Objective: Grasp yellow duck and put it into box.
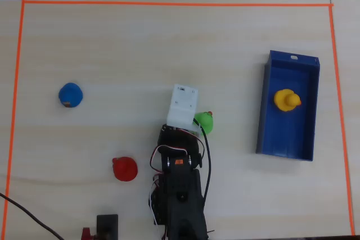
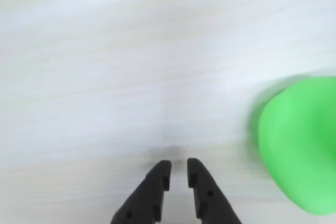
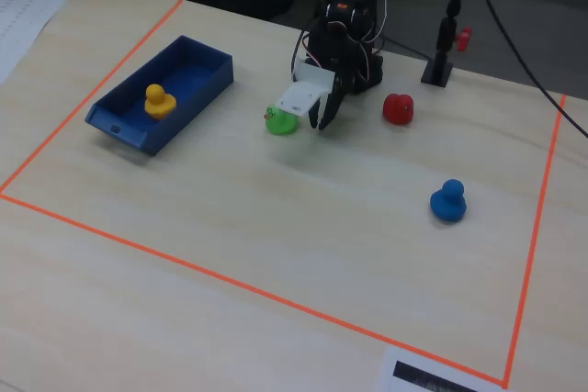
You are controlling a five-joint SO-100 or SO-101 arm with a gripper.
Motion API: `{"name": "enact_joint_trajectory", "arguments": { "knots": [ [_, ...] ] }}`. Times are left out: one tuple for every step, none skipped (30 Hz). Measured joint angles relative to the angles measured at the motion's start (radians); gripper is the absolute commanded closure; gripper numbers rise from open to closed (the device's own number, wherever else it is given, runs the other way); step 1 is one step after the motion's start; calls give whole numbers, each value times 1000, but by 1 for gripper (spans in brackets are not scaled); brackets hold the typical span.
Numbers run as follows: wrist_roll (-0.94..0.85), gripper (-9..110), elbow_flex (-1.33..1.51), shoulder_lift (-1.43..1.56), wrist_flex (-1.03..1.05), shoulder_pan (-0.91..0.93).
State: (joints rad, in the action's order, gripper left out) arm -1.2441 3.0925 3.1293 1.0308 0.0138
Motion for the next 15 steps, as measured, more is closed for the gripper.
{"name": "enact_joint_trajectory", "arguments": {
  "knots": [
    [-3,101,15,25,9,0],
    [-6,101,23,44,23,0],
    [-8,101,25,58,38,0],
    [-8,101,25,77,54,0],
    [-8,101,25,92,71,0],
    [-8,101,25,109,87,0],
    [-8,101,25,123,106,0],
    [-8,101,25,135,123,0],
    [-9,101,25,146,140,0],
    [-9,101,25,155,156,0],
    [-12,101,25,164,172,0],
    [-12,101,25,172,186,0],
    [-14,101,25,178,199,0],
    [-14,101,25,179,210,-2],
    [-14,101,25,179,221,-5]
  ]
}}
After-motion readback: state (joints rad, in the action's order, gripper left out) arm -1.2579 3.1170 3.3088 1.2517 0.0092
